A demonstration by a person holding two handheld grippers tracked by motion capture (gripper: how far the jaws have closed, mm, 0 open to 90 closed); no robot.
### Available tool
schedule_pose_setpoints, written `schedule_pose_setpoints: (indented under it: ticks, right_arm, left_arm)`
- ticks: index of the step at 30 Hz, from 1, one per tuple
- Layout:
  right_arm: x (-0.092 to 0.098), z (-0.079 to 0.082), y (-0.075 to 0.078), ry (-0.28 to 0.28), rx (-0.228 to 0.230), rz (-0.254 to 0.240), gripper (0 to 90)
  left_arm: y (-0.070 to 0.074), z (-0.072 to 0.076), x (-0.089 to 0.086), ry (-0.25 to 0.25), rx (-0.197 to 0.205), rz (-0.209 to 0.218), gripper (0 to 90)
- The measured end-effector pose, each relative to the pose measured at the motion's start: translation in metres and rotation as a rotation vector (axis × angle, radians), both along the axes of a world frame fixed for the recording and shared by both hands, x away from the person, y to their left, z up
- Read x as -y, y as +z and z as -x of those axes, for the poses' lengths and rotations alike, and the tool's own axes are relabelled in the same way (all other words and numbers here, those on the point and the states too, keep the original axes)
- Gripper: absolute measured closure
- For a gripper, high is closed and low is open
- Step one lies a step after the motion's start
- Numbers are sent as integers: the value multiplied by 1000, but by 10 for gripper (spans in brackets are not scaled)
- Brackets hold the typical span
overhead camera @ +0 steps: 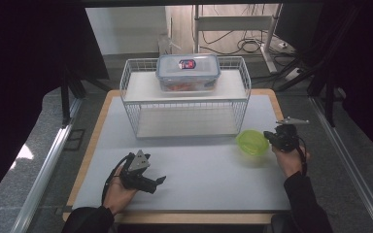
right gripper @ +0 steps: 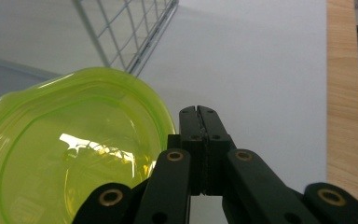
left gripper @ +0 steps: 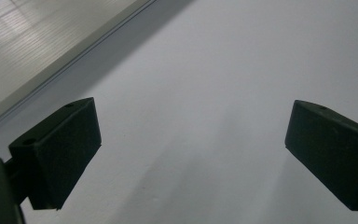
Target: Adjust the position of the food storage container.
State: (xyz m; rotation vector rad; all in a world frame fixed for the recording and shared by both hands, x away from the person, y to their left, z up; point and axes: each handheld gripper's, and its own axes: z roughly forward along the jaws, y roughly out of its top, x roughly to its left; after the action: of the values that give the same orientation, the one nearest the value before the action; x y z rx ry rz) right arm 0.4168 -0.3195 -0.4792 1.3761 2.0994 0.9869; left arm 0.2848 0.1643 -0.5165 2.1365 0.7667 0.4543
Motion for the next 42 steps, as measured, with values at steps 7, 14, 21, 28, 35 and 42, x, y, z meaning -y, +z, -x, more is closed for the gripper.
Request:
schedule_pose_setpoints:
  ticks: [7, 14, 21, 28, 35, 42]
  right_arm:
    - [-11, 5, 0, 42, -12, -9, 900]
    - [-25, 9, -1, 85, -35, -32, 900]
    - [-44, 16, -1, 140, -55, -40, 900]
    - [-63, 21, -2, 189, -71, -45, 900]
    - [-92, 30, -3, 267, -86, -45, 900]
    - [-114, 34, -5, 324, -89, -42, 900]
  left_arm:
    - [0, 0, 1, -4, 0, -7, 33]
    - [-1, 0, 2, -5, -2, -10, 35]
    - [-1, 0, 2, -6, -6, -12, 35]
    - [-1, 0, 2, -8, -7, -12, 35]
    - [-1, 0, 2, -10, -9, -13, 35]
    - [-1, 0, 3, -13, -12, -12, 35]
